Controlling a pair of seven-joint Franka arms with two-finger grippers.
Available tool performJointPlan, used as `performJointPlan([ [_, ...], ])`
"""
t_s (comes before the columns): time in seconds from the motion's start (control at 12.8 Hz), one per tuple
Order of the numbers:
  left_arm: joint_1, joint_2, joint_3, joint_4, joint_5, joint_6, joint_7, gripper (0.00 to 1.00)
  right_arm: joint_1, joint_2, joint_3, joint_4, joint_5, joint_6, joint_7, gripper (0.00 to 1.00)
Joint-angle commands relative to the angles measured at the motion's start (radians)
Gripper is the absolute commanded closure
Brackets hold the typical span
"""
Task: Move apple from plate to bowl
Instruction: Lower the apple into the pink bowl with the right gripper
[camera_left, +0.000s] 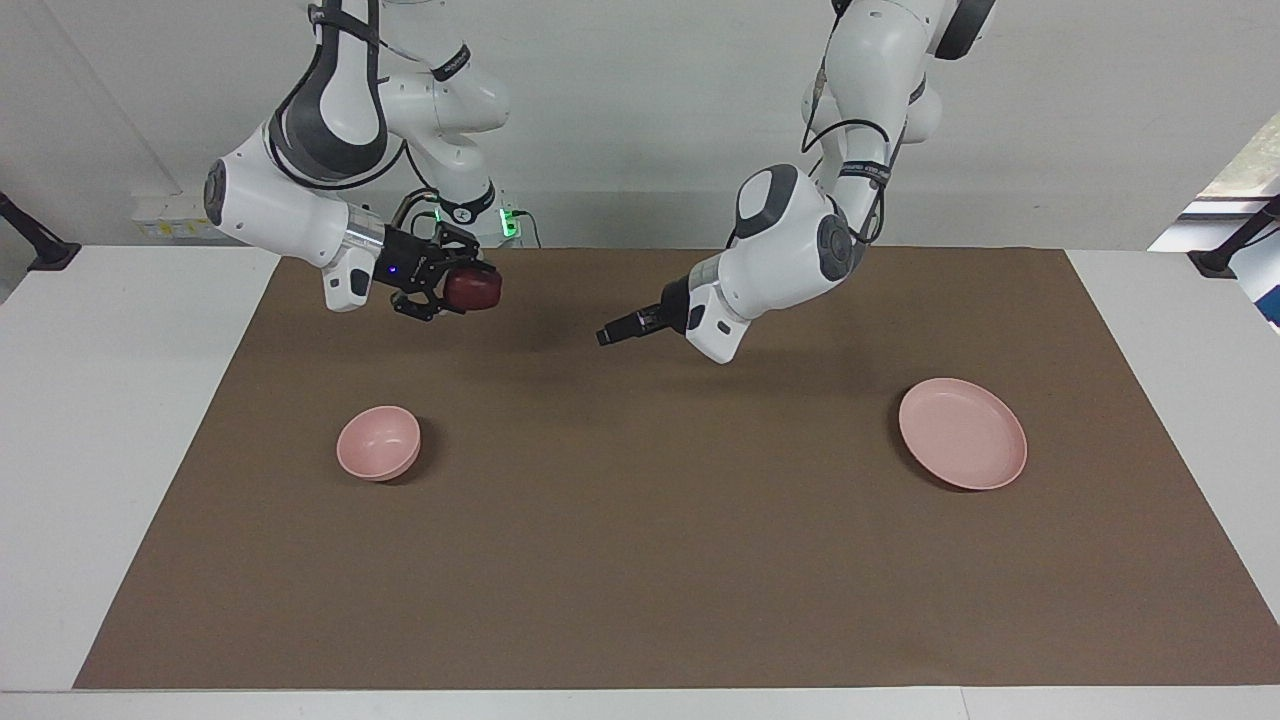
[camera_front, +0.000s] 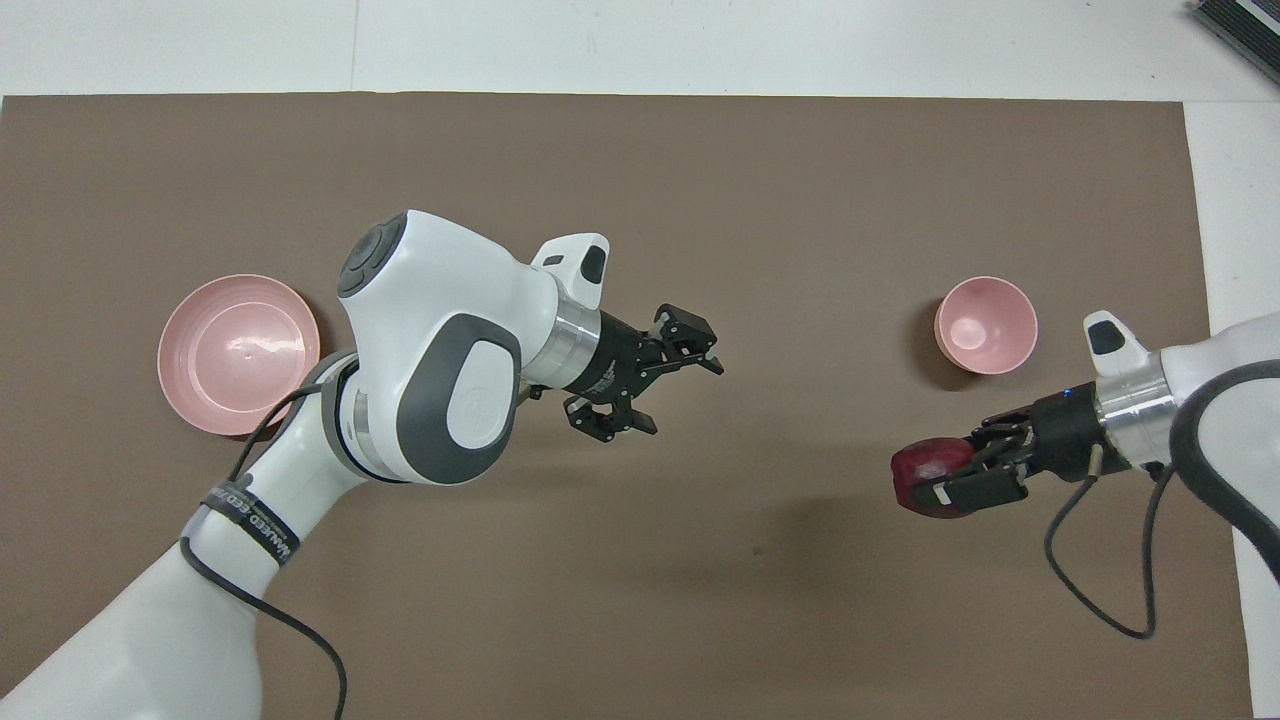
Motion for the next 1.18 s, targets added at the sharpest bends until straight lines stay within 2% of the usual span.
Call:
performJointPlan([
  [0.0, 0.033, -0.010, -0.005, -0.019, 0.167, 0.015, 0.000, 0.00, 0.018, 0.052, 0.010, 0.079, -0.172, 0.052, -0.001, 0.74],
  [0.24, 0.092, -0.009, -0.006, -0.019, 0.332, 0.021, 0.009, 0.00, 0.062, 0.108, 0.012, 0.154, -0.366, 0.155, 0.059, 0.74],
  [0.47, 0.145, 0.005, -0.006, -0.015, 0.487, 0.018, 0.076, 0.00, 0.133, 0.135, 0.012, 0.155, -0.593, 0.361, 0.177, 0.74],
  [0.71, 0.210, 0.004, -0.003, -0.014, 0.511, 0.004, 0.194, 0.00, 0.147, 0.159, 0.012, 0.156, -0.762, 0.492, 0.264, 0.74],
  [1.1, 0.354, -0.010, 0.002, 0.004, 0.515, 0.012, 0.398, 0.00, 0.125, 0.273, 0.010, 0.151, -0.988, 0.586, 0.266, 0.74],
])
